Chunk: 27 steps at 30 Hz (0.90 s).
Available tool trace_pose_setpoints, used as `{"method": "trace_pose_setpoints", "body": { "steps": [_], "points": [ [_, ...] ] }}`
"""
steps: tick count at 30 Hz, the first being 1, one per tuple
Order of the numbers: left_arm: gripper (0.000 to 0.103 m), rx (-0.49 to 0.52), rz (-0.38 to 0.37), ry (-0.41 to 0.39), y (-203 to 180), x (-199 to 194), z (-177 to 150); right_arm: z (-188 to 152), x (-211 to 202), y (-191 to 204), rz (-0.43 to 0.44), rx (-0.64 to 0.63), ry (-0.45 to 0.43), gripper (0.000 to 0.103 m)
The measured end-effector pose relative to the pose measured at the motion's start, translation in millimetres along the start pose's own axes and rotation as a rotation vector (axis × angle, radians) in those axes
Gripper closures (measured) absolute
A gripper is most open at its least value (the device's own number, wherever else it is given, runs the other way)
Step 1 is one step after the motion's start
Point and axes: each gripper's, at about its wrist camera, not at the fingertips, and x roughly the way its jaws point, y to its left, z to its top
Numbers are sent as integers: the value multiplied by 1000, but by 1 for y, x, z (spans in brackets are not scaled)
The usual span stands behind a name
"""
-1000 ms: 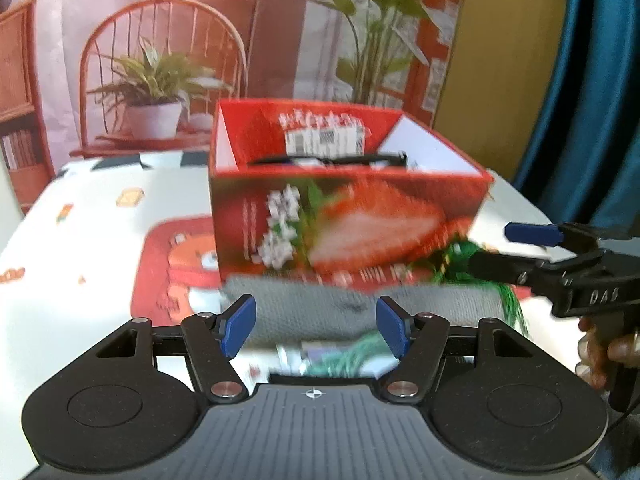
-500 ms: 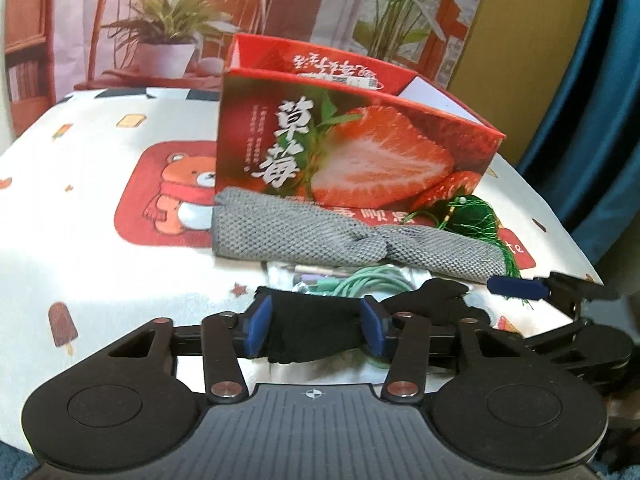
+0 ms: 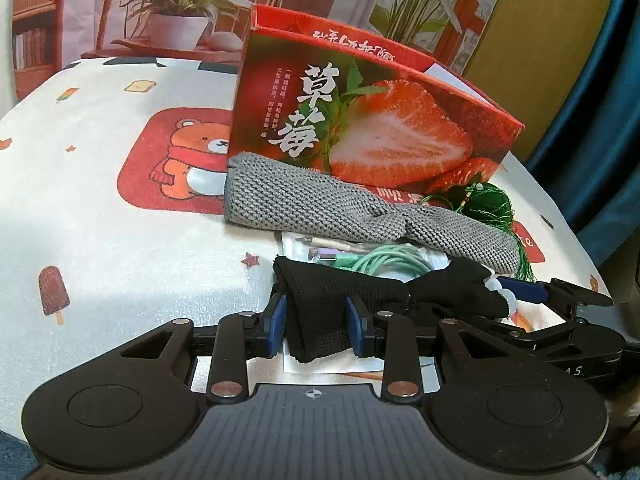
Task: Organize soft objects
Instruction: 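Grasp the black glove with the left gripper while the right gripper grasps its white fingertips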
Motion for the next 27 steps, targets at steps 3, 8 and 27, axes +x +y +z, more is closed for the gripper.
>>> {"method": "trace_pose_setpoints", "body": {
  "steps": [3,8,27],
  "points": [
    [68,5,2,1,-1,2,0,0,0,0,0,-2,-6,0],
    [68,6,5,7,-1,3,-1,0,2,0,-1,-6,-3,0],
    [44,6,-43,-23,-4,-2,-1,0,-3,0,32,-5,-14,13]
  ]
}}
